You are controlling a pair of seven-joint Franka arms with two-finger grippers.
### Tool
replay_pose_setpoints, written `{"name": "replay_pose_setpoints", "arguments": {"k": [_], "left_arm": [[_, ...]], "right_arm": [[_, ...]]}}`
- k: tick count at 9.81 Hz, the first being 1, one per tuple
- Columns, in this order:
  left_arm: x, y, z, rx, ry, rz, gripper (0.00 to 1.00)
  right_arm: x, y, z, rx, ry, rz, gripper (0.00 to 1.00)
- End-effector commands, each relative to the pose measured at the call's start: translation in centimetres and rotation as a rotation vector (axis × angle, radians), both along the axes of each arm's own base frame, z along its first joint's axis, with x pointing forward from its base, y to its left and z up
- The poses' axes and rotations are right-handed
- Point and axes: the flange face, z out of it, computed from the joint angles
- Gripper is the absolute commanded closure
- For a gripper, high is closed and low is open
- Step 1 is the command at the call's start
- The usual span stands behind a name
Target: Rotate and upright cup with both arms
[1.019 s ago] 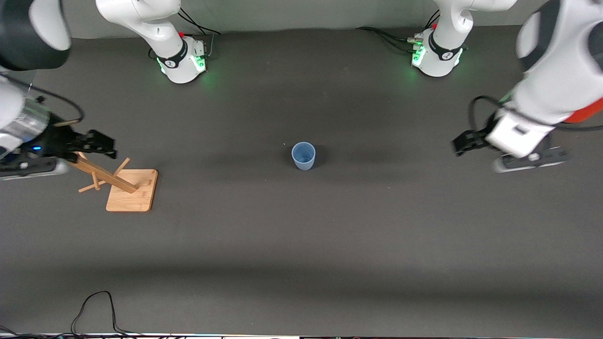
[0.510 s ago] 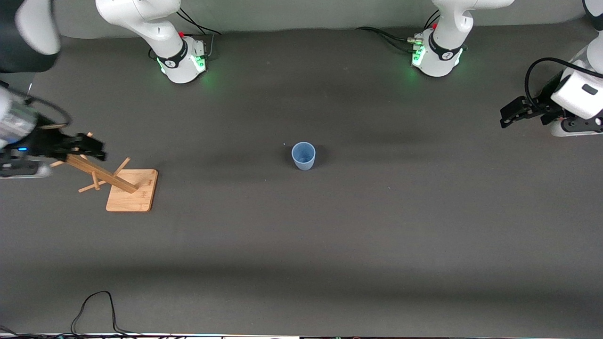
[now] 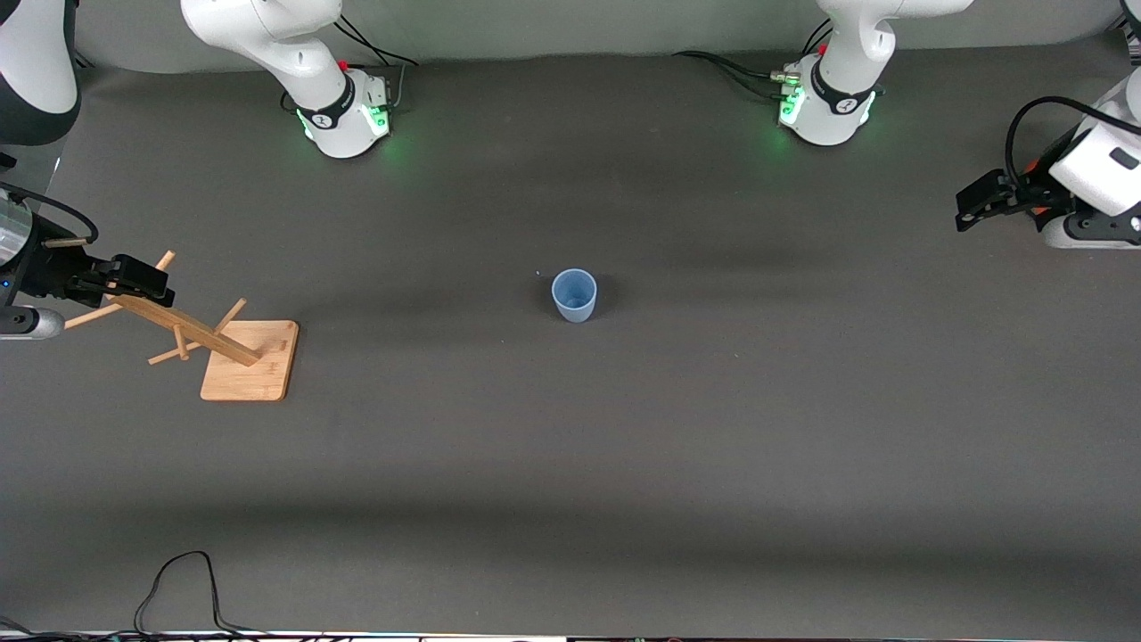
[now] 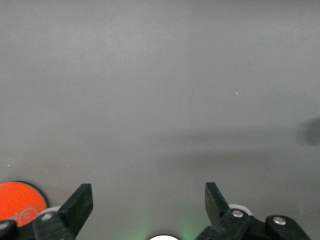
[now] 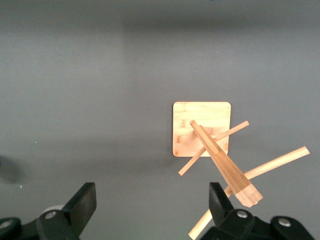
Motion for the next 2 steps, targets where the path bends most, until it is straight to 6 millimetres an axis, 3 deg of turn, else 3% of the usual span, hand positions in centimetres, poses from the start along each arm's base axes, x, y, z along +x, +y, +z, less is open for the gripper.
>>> {"name": "replay_pose_setpoints", "arguments": {"k": [1, 2], "left_arm": [[-0.16, 0.38, 0.94, 0.008, 0.003, -0.024, 0.0], [-0.16, 0.79, 0.93, 0.007, 0.003, -0.016, 0.0]], "right_arm": [[-0.09, 0.13, 0.55, 0.007, -0.004, -0.002, 0.0], [-0.05, 0.14, 0.46, 0.007, -0.003, -0.002, 0.0]]}}
